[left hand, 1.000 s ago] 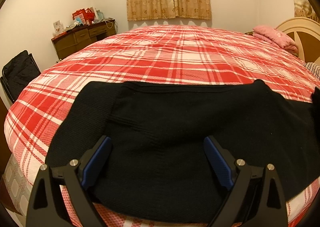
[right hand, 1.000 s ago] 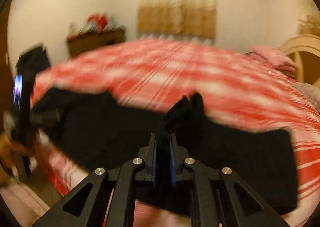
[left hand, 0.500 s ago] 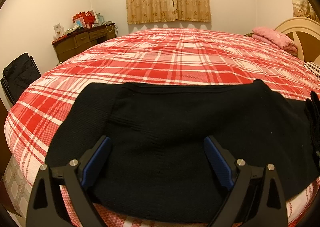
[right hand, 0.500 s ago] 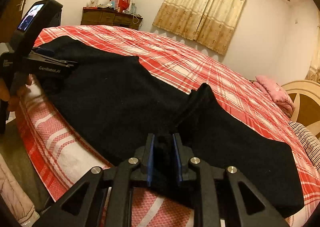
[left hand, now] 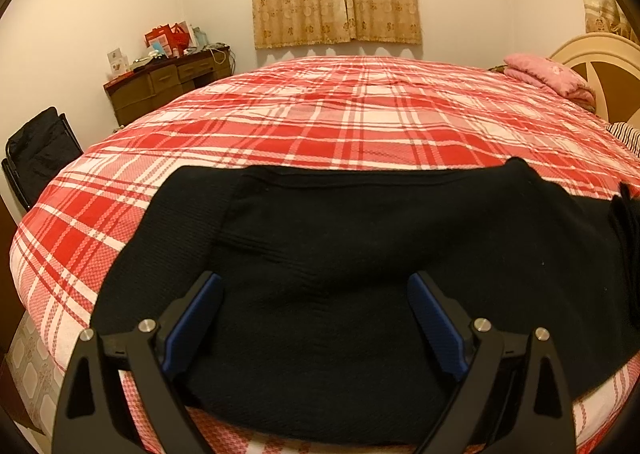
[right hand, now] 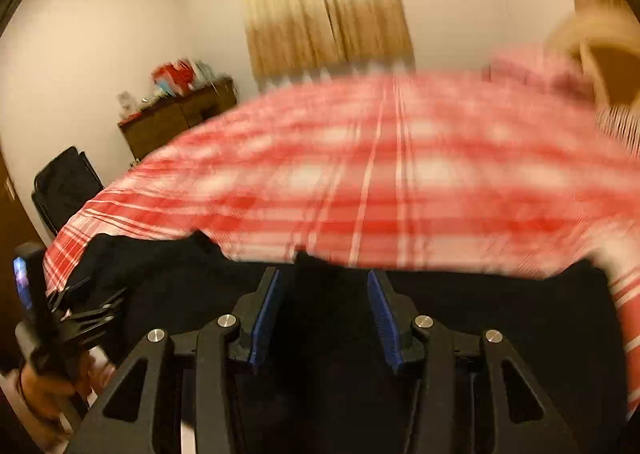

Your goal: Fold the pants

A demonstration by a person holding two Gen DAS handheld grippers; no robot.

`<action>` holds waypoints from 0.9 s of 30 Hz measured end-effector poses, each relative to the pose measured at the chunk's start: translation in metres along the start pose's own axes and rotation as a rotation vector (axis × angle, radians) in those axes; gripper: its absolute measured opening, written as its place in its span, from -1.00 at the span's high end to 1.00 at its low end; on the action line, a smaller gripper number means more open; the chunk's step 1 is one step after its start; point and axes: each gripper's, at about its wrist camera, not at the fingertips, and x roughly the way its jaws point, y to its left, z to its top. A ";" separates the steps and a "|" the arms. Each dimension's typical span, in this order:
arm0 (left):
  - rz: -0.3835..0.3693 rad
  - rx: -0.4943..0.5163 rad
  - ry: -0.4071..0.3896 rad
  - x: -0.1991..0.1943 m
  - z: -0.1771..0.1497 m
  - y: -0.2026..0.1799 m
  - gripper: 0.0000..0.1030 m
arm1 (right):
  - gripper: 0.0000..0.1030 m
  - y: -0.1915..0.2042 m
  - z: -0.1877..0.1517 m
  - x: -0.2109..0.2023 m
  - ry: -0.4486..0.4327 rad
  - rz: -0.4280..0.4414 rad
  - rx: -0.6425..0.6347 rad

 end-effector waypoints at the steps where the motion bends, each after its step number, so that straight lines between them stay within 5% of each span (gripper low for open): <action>1: -0.001 0.002 0.001 0.000 0.000 0.000 -0.88 | 0.02 0.010 -0.009 0.003 -0.034 -0.004 -0.029; 5: -0.001 0.005 -0.005 0.000 0.000 0.001 -0.88 | -0.26 0.033 -0.014 0.002 -0.030 -0.028 -0.178; 7: -0.005 -0.004 0.004 -0.002 0.003 0.001 -0.88 | -0.25 0.023 -0.004 -0.012 -0.040 0.037 -0.128; 10: -0.088 -0.005 0.021 -0.010 0.010 -0.004 -0.88 | -0.25 -0.005 0.015 -0.054 -0.174 0.107 -0.011; 18: -0.320 0.122 -0.072 -0.048 0.034 -0.080 -0.88 | -0.25 -0.107 0.013 -0.133 -0.261 -0.160 0.156; 21: -0.394 0.181 -0.069 -0.055 0.040 -0.125 -0.88 | -0.25 -0.129 -0.010 -0.124 -0.212 -0.244 0.202; 23: -0.439 0.199 -0.058 -0.059 0.043 -0.157 -0.88 | -0.24 -0.142 -0.024 -0.099 -0.101 -0.293 0.237; 25: -0.439 0.213 -0.029 -0.056 0.043 -0.182 -0.88 | -0.27 -0.125 -0.025 -0.092 -0.120 -0.380 0.124; 27: -0.413 0.247 0.006 -0.047 0.035 -0.201 -0.88 | -0.50 -0.112 -0.024 -0.082 -0.096 -0.429 0.060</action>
